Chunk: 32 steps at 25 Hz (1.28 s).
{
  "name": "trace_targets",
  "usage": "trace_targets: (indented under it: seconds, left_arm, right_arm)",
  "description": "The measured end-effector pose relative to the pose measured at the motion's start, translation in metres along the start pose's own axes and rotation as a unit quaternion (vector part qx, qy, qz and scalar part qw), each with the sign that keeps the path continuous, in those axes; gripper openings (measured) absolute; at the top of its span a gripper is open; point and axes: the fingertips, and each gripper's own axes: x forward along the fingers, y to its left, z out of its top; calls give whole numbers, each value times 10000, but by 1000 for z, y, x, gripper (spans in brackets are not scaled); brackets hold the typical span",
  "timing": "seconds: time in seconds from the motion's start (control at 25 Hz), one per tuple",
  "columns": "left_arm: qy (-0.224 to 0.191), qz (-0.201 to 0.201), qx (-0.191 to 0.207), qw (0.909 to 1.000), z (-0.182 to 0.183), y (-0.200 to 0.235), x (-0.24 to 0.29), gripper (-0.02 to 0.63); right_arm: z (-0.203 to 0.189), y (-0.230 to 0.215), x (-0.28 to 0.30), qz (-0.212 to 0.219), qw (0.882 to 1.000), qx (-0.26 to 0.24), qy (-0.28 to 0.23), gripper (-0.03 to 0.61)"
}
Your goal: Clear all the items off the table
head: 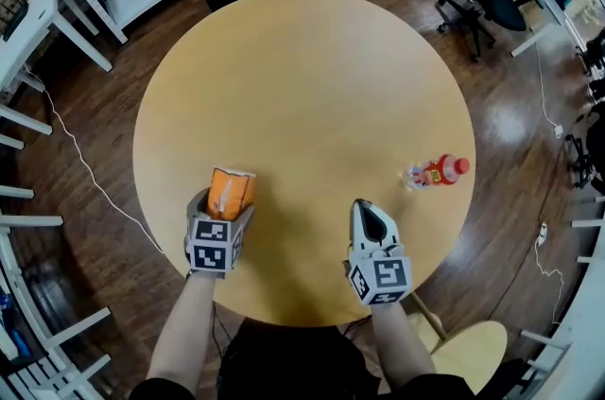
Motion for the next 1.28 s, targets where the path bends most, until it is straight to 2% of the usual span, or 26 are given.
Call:
trace_targets:
  seconds: [0.16,0.24,0.36,0.48,0.6,0.68,0.72,0.76,0.84,1.0,1.04,1.16,1.28]
  left_arm:
    - [23,-39,39,10000,-5,0,1,443]
    - [67,-78,53,9999,-6,-1,0,488]
    - [-53,-89,-73,9999,2,-1,-8,491]
    - [-386,-85,-202,9990,20,1,-27,491]
    - [-966,-164,-288,9948,47,1,-55,480]
    - [-1415,-276,-175,9894,68,-3,-79,417]
    - [-1625,-314,-65,9862,77,-5,-92,408]
    - [-1824,-335,52,9826,84,-7,-104,359]
    - [-2187,-343,258,9748,95,-10,-127,299]
    - [-2840,-112,697,9562,117,-10,-169,167]
    - [-2995,-26,755,9511,123,-9,-180,105]
    - [-3425,62,578,9377,138,-9,-210,0]
    - [-3774,-165,167,9257,141,-17,-233,0]
  right_arm:
    - [0,-1,-2,6,10000,-42,-16,5]
    - [1,1,-5,-3,9999,-94,-42,5]
    - [6,2,-10,-15,9998,-163,-124,5]
    - [15,2,-17,-44,9995,-196,-252,5]
    - [31,8,-27,23,9986,-214,-489,5]
    - [47,17,-34,158,9967,-242,-764,5]
    - [56,22,-37,211,9954,-262,-902,5]
    - [63,26,-41,233,9941,-275,-1024,5]
    - [76,30,-50,198,9919,-301,-1215,5]
    - [101,38,-66,77,9873,-383,-1539,5]
    - [108,42,-72,74,9858,-415,-1625,5]
    - [129,45,-93,40,9804,-423,-1926,5]
    - [133,38,-115,-139,9760,-233,-2160,4]
